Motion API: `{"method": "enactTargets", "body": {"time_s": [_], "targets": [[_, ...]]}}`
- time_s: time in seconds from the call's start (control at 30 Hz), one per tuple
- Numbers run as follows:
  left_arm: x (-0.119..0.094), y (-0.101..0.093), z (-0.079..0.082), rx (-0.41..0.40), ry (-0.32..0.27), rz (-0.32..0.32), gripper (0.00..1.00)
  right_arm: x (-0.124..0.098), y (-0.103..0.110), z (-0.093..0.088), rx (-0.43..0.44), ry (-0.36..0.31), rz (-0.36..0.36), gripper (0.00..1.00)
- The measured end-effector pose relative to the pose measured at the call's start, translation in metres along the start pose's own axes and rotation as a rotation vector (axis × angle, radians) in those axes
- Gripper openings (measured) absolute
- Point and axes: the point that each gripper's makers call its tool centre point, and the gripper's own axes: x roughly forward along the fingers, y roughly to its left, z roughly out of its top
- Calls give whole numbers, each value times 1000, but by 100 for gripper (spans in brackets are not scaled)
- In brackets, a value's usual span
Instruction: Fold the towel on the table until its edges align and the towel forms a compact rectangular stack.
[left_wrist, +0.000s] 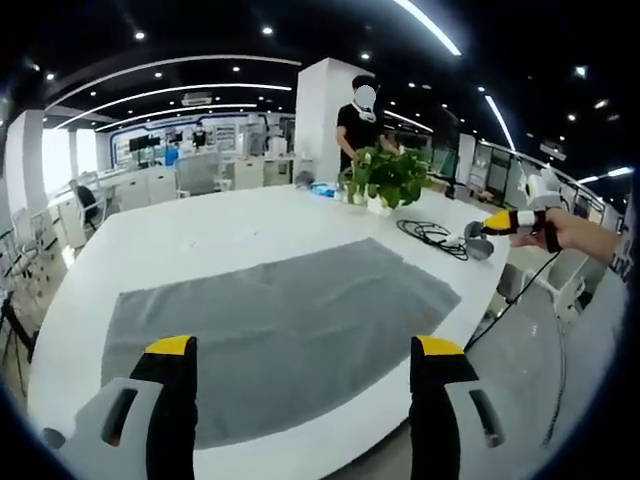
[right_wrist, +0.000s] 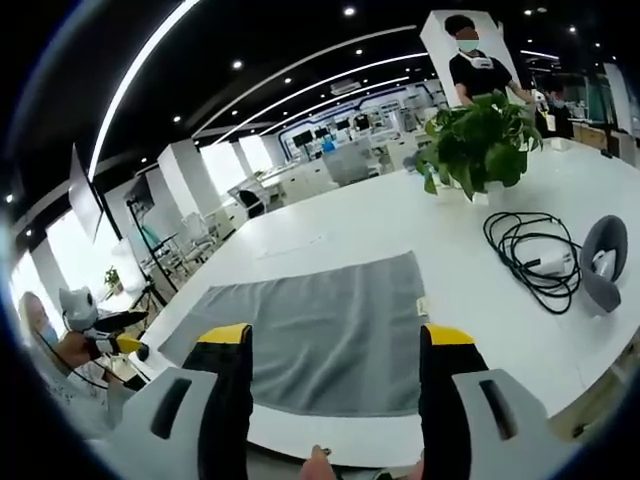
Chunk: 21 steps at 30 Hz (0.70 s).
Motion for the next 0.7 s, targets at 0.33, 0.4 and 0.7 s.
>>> {"method": "enactTargets", "body": {"time_s": [0.33,0.4,0.7], "targets": [[25,-25,19,57,-12,-49,89,5,-14,17,-28,-1,8,67],[30,-30,21,53,-17,-59,89,6,-19,19,-34,0,9,66],[58,-70,36,100,-16,-147,88,9,-36,32,-50,1,14,66]]}}
